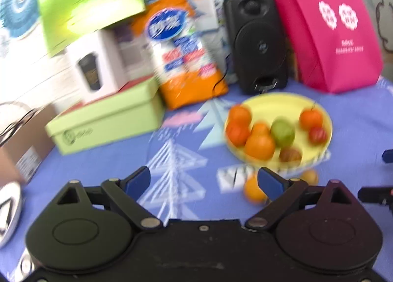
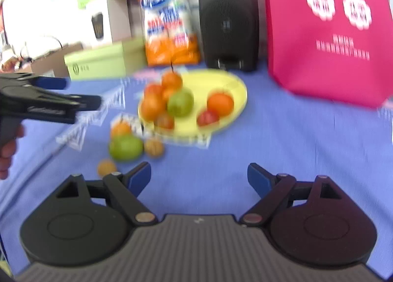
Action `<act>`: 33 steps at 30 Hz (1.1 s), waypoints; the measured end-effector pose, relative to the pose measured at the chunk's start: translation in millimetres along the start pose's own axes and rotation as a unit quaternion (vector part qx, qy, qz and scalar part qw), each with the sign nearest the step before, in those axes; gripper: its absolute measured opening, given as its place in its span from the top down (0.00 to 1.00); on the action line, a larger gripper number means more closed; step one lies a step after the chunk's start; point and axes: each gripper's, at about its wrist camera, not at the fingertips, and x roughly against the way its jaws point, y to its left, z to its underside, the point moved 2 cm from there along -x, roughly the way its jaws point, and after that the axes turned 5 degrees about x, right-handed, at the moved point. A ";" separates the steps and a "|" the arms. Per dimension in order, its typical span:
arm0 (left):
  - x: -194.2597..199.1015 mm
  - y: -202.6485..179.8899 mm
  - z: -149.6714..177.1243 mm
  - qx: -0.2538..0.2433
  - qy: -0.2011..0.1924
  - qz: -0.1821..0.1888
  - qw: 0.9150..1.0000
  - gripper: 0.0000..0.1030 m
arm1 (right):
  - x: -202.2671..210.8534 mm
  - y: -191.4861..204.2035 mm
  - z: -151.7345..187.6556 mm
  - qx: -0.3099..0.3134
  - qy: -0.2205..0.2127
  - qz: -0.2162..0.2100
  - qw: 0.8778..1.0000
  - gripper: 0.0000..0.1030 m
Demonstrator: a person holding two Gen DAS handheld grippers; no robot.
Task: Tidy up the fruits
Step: 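Grasp a kiwi with the left tool while the right tool grasps a kiwi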
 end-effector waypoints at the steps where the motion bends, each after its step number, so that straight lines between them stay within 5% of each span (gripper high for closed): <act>1: 4.0 0.6 8.9 0.005 0.001 -0.001 1.000 0.07 | -1.4 1.5 7.1 0.001 0.007 0.002 1.000 0.17; 6: 7.9 -18.9 50.5 -0.020 0.043 0.009 0.999 0.07 | -2.8 2.0 25.0 0.002 0.012 0.013 1.000 0.09; 10: 16.0 -51.6 59.2 -0.072 0.006 -0.013 0.997 0.07 | -7.5 5.6 28.0 0.013 0.017 0.017 1.000 0.02; 14: 17.5 -74.0 56.7 -0.104 -0.009 0.018 0.994 0.09 | -7.0 4.5 27.7 0.012 0.015 0.011 1.000 0.01; 24: -4.1 -66.1 46.2 -0.022 0.034 0.115 0.993 0.56 | -2.9 -4.0 27.4 -0.009 0.007 -0.002 1.000 0.00; 29: -4.7 -69.5 48.3 -0.028 0.027 0.114 0.993 0.61 | -3.4 -3.7 27.7 -0.007 0.009 -0.001 1.000 0.00; 31: -3.7 -69.1 49.1 -0.026 0.026 0.111 0.993 0.73 | -3.4 -2.7 27.8 -0.006 0.009 0.000 1.000 0.00; 33: -1.9 -67.6 50.8 -0.023 0.025 0.108 0.994 0.74 | -3.4 -2.6 27.7 -0.005 0.010 0.000 1.000 0.00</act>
